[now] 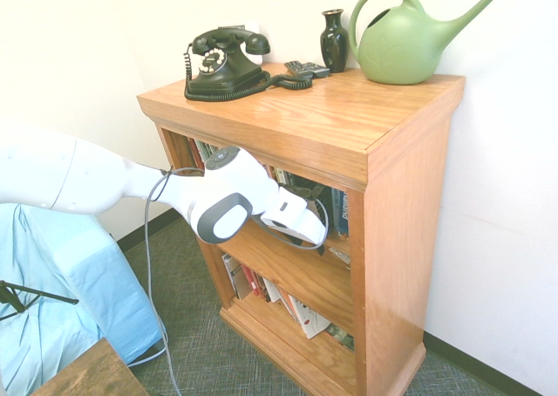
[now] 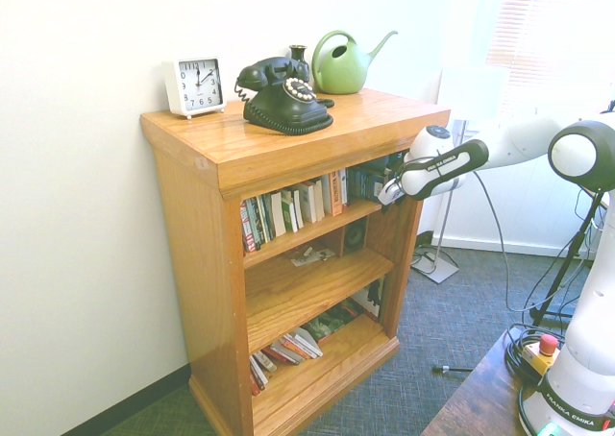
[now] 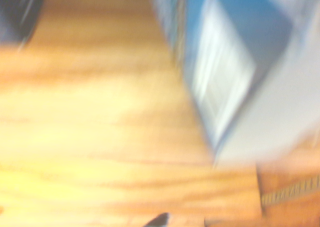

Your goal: Shelf the books

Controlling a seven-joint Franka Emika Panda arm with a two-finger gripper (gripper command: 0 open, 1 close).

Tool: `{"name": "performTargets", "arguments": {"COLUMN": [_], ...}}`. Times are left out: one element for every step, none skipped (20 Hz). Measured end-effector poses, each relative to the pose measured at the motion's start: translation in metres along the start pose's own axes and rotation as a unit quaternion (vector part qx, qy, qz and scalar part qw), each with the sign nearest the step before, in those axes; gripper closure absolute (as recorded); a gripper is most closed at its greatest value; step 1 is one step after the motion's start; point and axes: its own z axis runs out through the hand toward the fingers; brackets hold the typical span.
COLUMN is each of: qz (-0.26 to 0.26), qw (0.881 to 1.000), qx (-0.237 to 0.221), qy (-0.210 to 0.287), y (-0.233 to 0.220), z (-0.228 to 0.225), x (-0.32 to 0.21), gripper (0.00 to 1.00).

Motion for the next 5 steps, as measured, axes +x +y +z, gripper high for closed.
{"name": "performTargets", "arguments": {"qz": [-0.002, -0.004, -0.004, -0.005, -0.007], "qw": [1.0, 1.0, 1.0, 1.0, 1.0], "qx": [-0.001, -0.002, -0.004, -0.005, -0.007], "qy": [0.0, 0.001, 0.003, 0.003, 0.002], "y": [0.005, 0.011, 0.018, 0.025, 0.033], "z": [-0.003, -0.008, -0.013, -0.019, -0.025], "x": [-0.009, -0.019, -0.029, -0.04, -0.05], "gripper": [0.0, 0.0, 0.0, 0.0, 0.0]}}
